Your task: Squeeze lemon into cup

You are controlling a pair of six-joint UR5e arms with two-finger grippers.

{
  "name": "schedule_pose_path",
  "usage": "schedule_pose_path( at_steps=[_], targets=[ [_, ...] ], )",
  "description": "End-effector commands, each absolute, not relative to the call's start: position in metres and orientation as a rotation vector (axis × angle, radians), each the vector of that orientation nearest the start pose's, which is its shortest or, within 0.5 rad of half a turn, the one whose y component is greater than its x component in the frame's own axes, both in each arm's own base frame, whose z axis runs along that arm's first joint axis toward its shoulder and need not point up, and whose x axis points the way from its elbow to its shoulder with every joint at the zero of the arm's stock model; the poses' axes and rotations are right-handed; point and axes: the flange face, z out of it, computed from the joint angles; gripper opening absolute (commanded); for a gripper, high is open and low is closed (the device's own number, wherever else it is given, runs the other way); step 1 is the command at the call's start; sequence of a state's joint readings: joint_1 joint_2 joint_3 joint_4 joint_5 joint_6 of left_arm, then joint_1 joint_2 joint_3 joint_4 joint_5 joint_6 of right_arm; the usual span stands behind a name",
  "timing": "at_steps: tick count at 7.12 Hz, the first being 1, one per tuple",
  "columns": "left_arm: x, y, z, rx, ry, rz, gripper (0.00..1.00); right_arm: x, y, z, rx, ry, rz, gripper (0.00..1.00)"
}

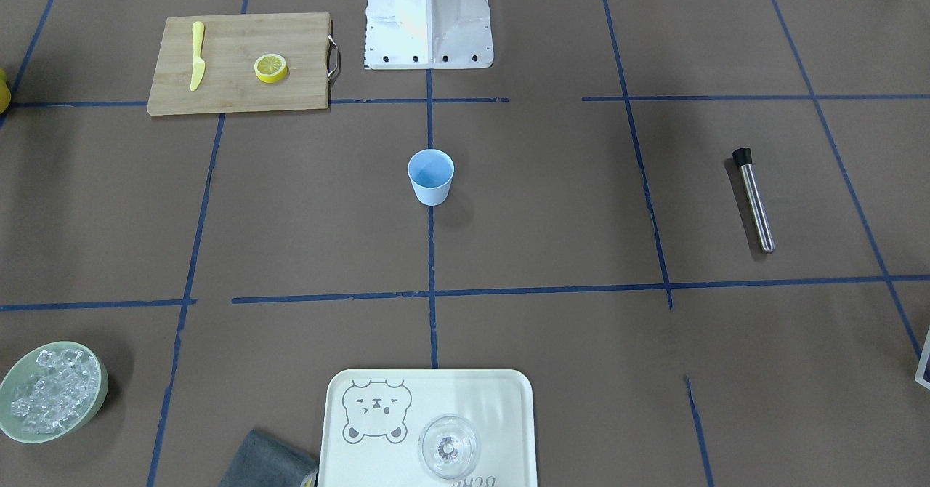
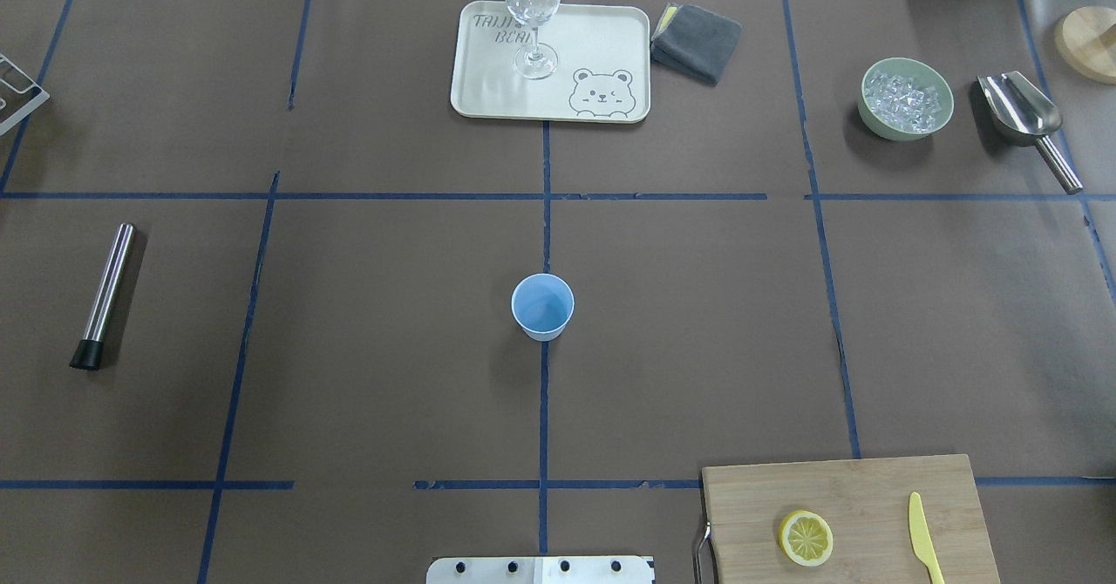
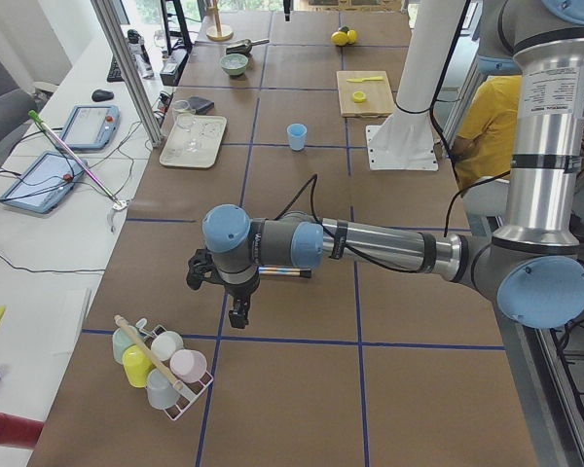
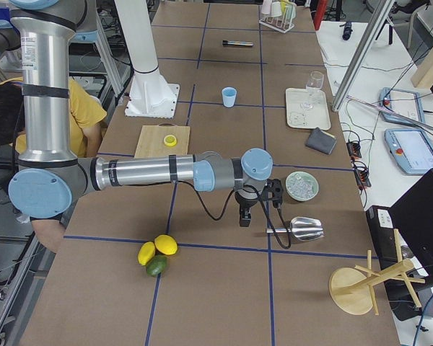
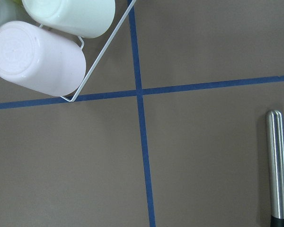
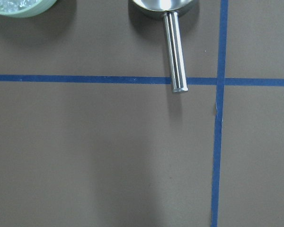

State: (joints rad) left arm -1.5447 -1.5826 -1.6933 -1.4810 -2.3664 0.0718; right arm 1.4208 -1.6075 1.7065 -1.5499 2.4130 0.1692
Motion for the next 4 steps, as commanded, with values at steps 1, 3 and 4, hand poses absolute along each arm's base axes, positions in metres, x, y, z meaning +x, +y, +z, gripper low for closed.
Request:
schedule_pose_path(
  at_steps=[1,3,4],
  targets=[
    [-0.0487,-0.4965,0.5970,0.073,0.802,0.119,1.00,-0.0201,-0.4855,0.5987,-0.022,-0.852,-0.047,1.00],
    [-0.0494,-0.4964,0.5964,0.073,0.802,0.118,1.00,-0.0198,-0.4856,0.5952,-0.013,-0.849,-0.051,1.00],
    [-0.0487,-0.4958,0.5979,0.068,0.803,0.115,1.00,-0.0191,-0.4858,0.5960,-0.011,-0.838,-0.050,1.00]
  ],
)
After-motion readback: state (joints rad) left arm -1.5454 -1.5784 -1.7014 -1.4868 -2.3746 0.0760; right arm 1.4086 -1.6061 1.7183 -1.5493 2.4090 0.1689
